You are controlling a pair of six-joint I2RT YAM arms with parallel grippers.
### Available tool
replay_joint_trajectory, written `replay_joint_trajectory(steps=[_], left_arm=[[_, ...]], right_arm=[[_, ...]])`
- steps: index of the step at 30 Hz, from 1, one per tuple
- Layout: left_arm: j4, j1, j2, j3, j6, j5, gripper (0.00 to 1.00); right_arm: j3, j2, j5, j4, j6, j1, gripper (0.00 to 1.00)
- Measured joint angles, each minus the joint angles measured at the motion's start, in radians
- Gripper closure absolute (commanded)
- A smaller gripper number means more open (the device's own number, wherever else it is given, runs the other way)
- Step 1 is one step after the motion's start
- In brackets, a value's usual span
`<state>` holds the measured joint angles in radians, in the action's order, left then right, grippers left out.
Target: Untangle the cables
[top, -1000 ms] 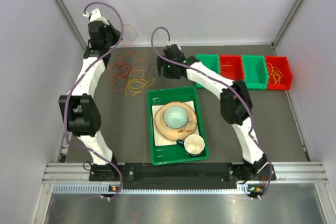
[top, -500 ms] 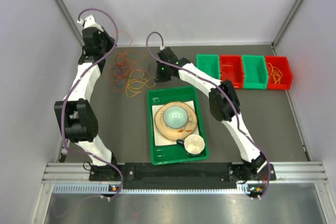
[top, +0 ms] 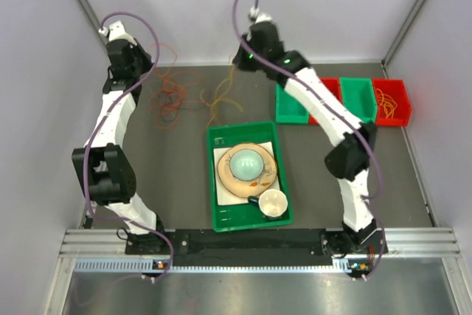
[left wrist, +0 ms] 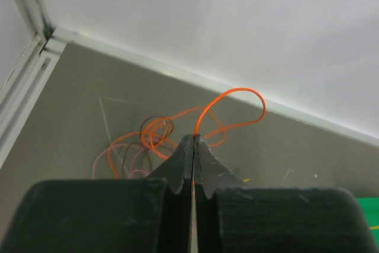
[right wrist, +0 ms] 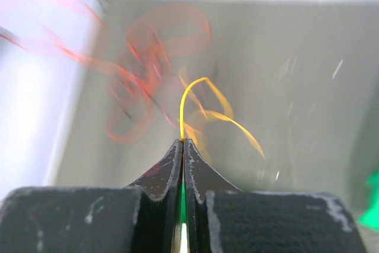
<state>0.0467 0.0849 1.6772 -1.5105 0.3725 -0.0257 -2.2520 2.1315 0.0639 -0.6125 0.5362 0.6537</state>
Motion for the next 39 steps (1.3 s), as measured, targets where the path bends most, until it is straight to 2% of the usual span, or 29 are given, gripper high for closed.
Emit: replay_joint_trajectory(steps=[3, 4, 6, 7, 9, 15, 24, 30, 39], left_arm=[[0.002, 0.002, 0.001, 0.040, -0.011, 0.028, 1.00], [0.007, 0.002, 0.005, 0.055, -0.012, 0.034, 0.95], [0.023, 0.002, 0.026, 0.067, -0.014, 0.031, 0.52], [0.028, 0.002, 0.045, 0.067, -0.020, 0.019, 0.26], [0.046, 0.002, 0.082, 0.066, -0.026, -0.014, 0.01], [0.128, 0.000, 0.148, 0.055, -0.005, -0.118, 0.01], [0.117, -0.002, 0.072, 0.066, 0.026, -0.278, 0.01], [0.069, -0.003, -0.035, 0.128, 0.064, -0.341, 0.01], [0.044, -0.008, -0.061, 0.144, 0.089, -0.378, 0.01]], right_arm=[[-0.070, -0.120, 0.026, 0.018, -0.030, -0.026, 1.00], [-0.097, -0.155, 0.034, 0.028, -0.039, -0.034, 1.00], [-0.146, -0.212, 0.045, 0.051, -0.049, -0.043, 1.00], [-0.168, -0.238, 0.048, 0.060, -0.055, -0.044, 1.00], [-0.193, -0.279, 0.053, 0.083, -0.065, -0.043, 1.00], [-0.204, -0.315, 0.076, 0.108, -0.083, -0.051, 1.00], [-0.182, -0.290, 0.113, 0.053, -0.099, -0.097, 1.00], [-0.134, -0.306, 0.140, 0.034, -0.102, -0.198, 1.00], [-0.012, -0.370, 0.196, -0.017, -0.137, -0.430, 1.00]])
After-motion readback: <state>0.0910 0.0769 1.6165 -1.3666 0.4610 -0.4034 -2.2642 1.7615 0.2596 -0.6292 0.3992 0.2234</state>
